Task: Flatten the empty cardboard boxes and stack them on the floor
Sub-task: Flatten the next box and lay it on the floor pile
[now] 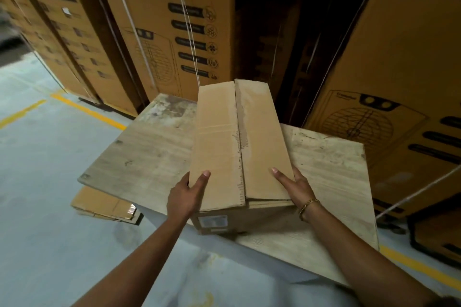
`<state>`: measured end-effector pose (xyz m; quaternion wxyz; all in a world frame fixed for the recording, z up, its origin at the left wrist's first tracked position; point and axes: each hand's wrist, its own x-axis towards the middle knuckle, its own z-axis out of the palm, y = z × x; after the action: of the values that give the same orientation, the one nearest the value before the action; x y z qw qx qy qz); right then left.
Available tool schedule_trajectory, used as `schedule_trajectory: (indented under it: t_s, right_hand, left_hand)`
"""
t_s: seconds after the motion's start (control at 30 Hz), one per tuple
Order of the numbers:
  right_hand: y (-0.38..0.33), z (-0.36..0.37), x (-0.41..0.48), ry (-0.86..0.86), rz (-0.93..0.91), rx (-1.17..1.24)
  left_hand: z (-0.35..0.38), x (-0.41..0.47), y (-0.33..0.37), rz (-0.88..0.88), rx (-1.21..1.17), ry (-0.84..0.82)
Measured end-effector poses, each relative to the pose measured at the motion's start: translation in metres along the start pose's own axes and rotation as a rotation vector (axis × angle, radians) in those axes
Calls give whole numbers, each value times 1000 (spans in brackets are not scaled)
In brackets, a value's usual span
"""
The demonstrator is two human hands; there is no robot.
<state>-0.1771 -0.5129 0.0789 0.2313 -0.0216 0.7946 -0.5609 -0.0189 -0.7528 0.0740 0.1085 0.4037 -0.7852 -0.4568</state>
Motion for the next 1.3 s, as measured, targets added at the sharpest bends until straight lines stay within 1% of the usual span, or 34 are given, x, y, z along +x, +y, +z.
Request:
schedule_trajectory:
  t_s: [0.13,0.3,0.37,0.43,0.57,0.63,0.7,0.8,0.87,0.97,1.03,1.1,1.17,1.23,1.3]
  right_hand:
    - [4,1,5,20,-19,-60]
    - [1,2,3,46,-52,-171]
    - [0,2,3,66,-65,-311]
    - [-2,2,-1,40,-103,-508]
    - [-7,9,-25,-45,-322,-956]
    - [-7,11,-31,-19,-348,-1030]
    - [-8,10,-36,32,-379,-1019]
    - [-8,4,-45,133,-514,-1005]
    - [-8,-1,-50,209,-580,-998]
    - [-8,-9,-55,335,-653,-851]
    - [-7,-17,-57,420,-675,-736]
    - [-3,-28,-59,506,-652,-616]
    - [1,-40,-59,573,-612,-486]
    - [2,-53,-58,608,-620,-368]
    - [4,-71,-57,686,-637,-342]
  left_hand:
    - [6,7,-4,-11,96,9]
    - [6,8,-9,-1,112,8]
    - [5,9,-10,2,102,8]
    - [4,8,-11,1,80,16]
    - [1,1,-6,44,26,48]
    - [-2,-2,-6,134,31,48]
    - [-4,-8,-9,282,132,-1]
    - [-6,-19,-14,459,447,-80]
    - [-8,-22,-18,500,584,-92]
    - [-16,-23,-22,514,590,-44]
    - [-22,-23,-25,496,526,15]
    - [-29,-28,-30,448,366,101]
    - [-36,-36,-33,365,187,187]
    - [-41,-44,-35,250,8,289]
    - [-46,-49,-36,129,-160,415]
